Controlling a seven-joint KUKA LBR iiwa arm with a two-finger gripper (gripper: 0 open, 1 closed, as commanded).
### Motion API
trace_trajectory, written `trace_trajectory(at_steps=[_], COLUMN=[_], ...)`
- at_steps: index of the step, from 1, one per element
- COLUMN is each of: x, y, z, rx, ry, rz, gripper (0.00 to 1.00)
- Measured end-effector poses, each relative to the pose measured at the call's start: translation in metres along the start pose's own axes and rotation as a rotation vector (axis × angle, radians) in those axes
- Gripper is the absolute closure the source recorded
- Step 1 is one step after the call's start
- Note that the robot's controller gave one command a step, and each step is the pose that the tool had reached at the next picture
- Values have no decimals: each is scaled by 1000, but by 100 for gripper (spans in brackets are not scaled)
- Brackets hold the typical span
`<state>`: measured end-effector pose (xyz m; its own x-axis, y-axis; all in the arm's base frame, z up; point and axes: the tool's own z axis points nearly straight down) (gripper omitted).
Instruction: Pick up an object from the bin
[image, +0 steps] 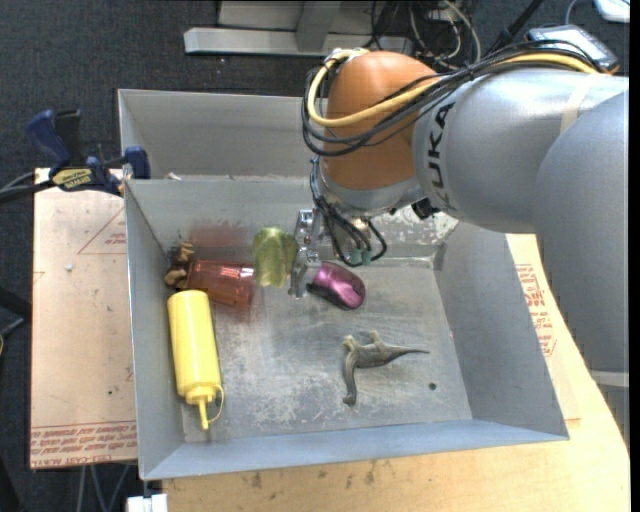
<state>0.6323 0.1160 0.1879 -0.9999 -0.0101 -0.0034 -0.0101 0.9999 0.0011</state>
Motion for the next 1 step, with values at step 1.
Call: trace_trajectory(at_steps=[1], x=[-5], y=[1], z=[-28], rx=[1], ry=[3], rz=[-9], gripper=[100])
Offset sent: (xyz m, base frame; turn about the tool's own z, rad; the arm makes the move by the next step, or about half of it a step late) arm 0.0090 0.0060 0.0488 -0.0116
